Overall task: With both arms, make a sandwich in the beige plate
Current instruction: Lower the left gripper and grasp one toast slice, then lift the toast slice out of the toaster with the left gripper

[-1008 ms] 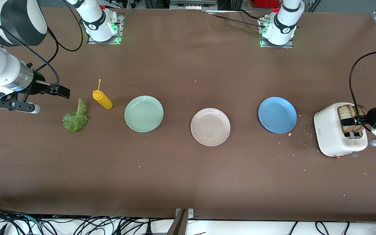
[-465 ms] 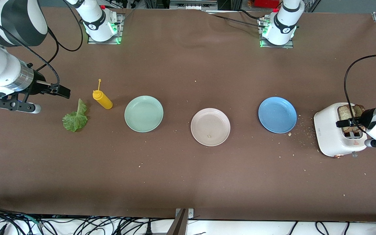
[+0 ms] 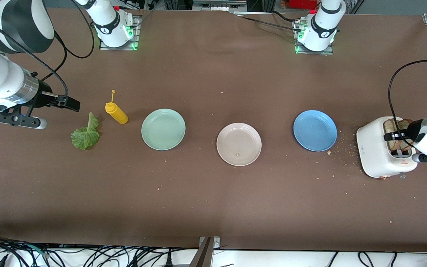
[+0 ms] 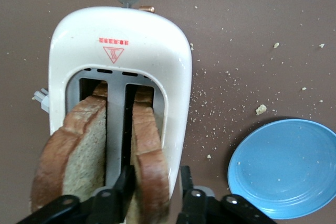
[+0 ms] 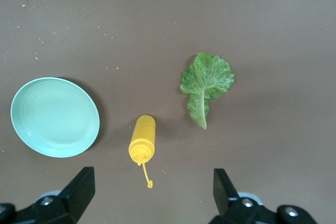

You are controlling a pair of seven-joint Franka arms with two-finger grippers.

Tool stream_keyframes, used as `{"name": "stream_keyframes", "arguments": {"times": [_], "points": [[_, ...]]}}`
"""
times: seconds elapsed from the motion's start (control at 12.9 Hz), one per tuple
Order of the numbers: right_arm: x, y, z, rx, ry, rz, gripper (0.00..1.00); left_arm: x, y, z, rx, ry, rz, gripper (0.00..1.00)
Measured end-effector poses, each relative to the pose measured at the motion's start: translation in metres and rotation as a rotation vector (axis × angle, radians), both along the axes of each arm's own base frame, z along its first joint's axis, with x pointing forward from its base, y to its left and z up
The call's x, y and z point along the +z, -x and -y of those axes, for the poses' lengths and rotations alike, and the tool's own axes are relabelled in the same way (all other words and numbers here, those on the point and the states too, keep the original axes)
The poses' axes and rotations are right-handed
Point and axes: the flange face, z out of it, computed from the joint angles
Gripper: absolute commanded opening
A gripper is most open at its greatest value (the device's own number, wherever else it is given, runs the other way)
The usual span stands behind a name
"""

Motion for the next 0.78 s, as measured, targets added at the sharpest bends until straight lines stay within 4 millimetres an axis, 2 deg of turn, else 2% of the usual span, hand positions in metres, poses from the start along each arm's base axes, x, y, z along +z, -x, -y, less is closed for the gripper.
{"name": "stream_keyframes", "arguments": {"times": [0.16,0.47,0.62,0.78], "points": [[0.0,0.0,0.0,0.0,0.0,0.0,1.0,0.002,0.003,-0.009,-0.022,0.006,0.003,0.0],[0.0,0.0,0.0,0.0,0.0,0.0,1.0,0.007,0.005,-0.018,-0.059,0.013,0.012,0.0],[0.0,0.0,0.0,0.0,0.0,0.0,1.0,0.024,0.002,-0.018,-0.062,0.005,0.04,0.0],[0.0,0.0,0.0,0.0,0.0,0.0,1.0,0.053,-0.003,-0.021,-0.059,-0.001,0.056,0.0]]}}
